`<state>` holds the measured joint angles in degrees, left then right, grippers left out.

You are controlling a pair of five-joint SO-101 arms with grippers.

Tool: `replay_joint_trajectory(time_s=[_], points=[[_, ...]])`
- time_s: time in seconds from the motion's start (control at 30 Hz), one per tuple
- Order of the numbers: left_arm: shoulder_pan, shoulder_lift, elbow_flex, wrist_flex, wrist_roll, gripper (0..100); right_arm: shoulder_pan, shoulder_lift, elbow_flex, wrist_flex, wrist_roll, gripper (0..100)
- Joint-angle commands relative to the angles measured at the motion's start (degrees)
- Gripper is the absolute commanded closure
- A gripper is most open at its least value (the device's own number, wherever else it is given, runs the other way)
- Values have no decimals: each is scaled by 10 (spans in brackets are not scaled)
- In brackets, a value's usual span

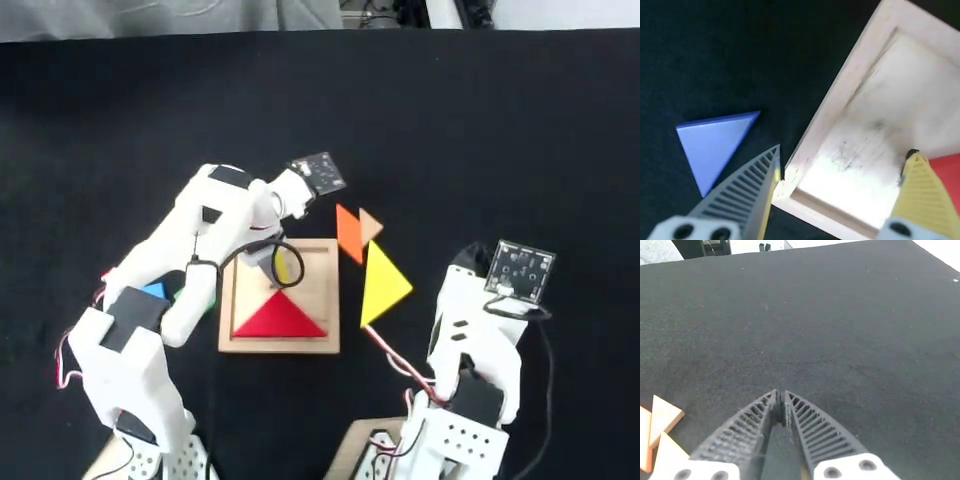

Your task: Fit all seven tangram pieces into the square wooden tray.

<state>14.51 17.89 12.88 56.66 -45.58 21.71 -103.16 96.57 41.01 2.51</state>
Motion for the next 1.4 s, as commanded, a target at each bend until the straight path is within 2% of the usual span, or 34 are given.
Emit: replay_joint_trajectory(time_s=[0.0, 0.23, 0.53, 0.73, 0.93, 1.07, 1.17, 1.23, 1.37], points=[[6, -8, 11, -5, -8, 630, 3, -43, 0, -11, 3, 986], [12, -64, 58, -6, -9, 630, 3, -43, 0, -11, 3, 986], [-7, -141, 57, -4, 3, 630, 2, -43, 0, -11, 3, 986], [-83, -288, 26, 83, 105, 630, -2, -43, 0, -10, 3, 986], [-138, -422, 25, 207, 194, 630, -53, -37, 0, -6, 3, 986], [-189, -496, 26, 284, 289, 629, -53, -37, 0, -6, 3, 986], [-233, -549, 57, 294, 344, 629, -54, -37, 0, -6, 3, 986], [-249, -580, 93, 290, 354, 629, -54, -38, 0, -2, 3, 986], [-258, -640, 226, 239, 389, 629, -52, -43, 0, -2, -3, 986]])
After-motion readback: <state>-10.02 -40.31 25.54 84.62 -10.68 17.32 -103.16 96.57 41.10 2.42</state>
